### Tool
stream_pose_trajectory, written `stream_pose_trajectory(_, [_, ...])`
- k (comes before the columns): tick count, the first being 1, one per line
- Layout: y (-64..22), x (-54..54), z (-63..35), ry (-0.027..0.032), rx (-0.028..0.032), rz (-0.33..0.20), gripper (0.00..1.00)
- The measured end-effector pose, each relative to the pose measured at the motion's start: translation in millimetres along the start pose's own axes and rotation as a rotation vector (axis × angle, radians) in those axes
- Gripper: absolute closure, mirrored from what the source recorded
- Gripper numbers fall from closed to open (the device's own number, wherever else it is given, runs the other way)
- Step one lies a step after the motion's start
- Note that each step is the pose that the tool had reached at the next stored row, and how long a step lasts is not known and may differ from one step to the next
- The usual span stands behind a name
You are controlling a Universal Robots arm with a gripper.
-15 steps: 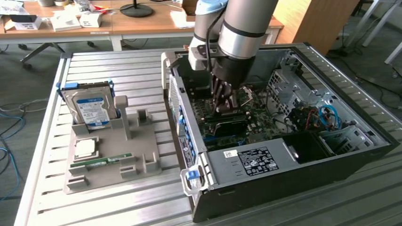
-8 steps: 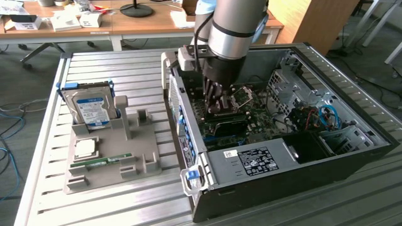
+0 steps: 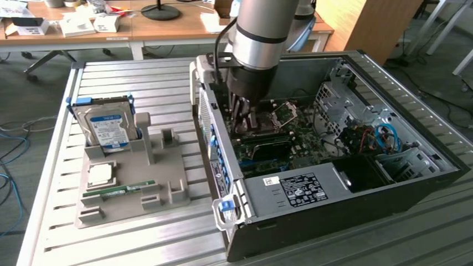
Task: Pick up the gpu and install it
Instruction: 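Press down on the gpu until it lock into place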
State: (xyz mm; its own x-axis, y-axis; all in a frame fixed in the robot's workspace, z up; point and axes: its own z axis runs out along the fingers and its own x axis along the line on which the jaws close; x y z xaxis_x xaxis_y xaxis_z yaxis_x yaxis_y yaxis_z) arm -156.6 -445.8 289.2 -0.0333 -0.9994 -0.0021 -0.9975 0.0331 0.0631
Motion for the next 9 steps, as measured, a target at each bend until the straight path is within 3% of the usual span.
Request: stream_pose_trajectory(9, [16.1, -2.6, 1.0, 0.0006, 0.0012, 0.004, 0.89])
